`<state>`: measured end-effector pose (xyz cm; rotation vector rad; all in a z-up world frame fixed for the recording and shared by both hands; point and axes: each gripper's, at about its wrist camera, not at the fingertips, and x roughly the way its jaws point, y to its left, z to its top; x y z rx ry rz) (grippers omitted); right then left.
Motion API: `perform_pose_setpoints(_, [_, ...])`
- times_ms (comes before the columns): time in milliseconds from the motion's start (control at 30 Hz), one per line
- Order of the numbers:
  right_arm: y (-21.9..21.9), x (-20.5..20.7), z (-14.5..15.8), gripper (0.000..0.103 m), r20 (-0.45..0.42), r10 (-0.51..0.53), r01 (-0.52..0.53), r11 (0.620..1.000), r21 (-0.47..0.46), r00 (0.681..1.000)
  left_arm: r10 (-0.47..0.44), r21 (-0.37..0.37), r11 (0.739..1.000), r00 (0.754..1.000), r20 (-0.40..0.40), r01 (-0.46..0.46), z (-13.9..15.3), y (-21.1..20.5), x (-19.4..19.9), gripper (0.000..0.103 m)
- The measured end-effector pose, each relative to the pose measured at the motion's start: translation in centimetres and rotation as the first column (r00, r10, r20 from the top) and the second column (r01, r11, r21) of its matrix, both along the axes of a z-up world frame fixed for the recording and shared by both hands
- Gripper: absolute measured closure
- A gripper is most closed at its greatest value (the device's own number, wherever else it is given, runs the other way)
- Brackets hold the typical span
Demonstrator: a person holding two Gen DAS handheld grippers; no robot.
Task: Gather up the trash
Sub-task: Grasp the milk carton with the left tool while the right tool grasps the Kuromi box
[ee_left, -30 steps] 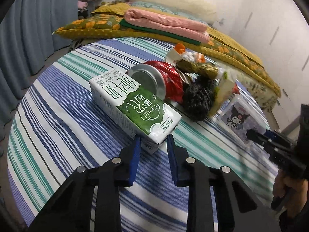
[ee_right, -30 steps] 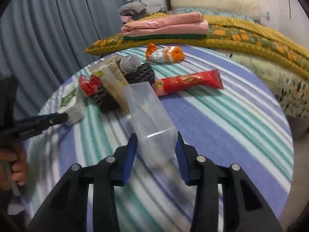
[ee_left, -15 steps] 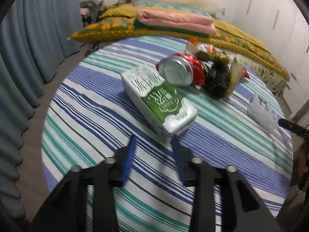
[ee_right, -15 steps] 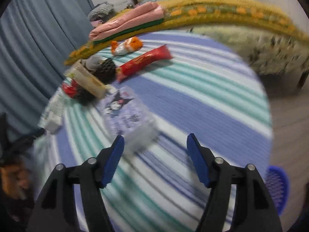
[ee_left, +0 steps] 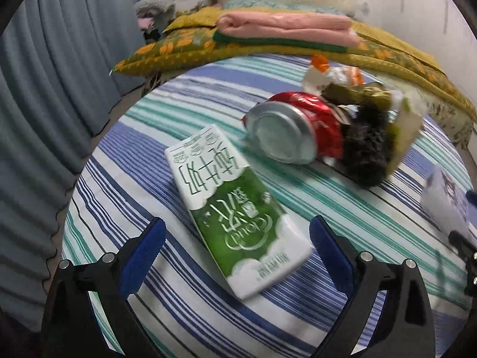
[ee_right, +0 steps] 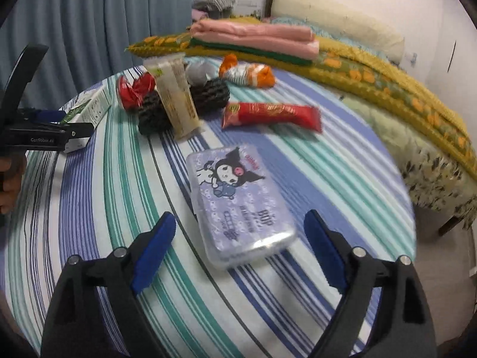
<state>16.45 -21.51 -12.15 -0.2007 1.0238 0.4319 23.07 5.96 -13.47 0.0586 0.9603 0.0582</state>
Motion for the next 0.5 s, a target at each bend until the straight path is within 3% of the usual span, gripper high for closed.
perform_pose_setpoints(67, [-0.3, 0.4, -0.1, 0.037, -0.033, -0.027, 0.028, 0.999, 0.020, 0.999, -0.012, -0.038, 0.999, 1.000, -0.015, 0.012, -0.1, 0.4, 0.2, 0.030])
perform_pose_setpoints(233, [-1.7, -0.2, 0.4, 0.037, -0.103, -0.066, 0.072, 0.996, 0.060, 0.993, -0.093, -0.036, 0.995, 0.996, -0.009, 0.093, -0.1, -0.1, -1.0, 0.047])
perform_pose_setpoints(400, [-3.0, -2.7, 1.2, 0.037, -0.164, -0.062, 0.071, 0.996, 0.046, 0.984, -0.250, -0.075, 0.966, 0.968, -0.034, 0.247, 0.1, -0.6, -5.4, 0.053])
perform_pose_setpoints(500, [-3.3, -4.4, 1.7, 0.037, -0.196, -0.029, 0.042, 0.997, 0.064, 0.980, -0.286, -0.088, 0.956, 0.956, -0.059, 0.281, 0.0, 0.2, -7.4, 0.053])
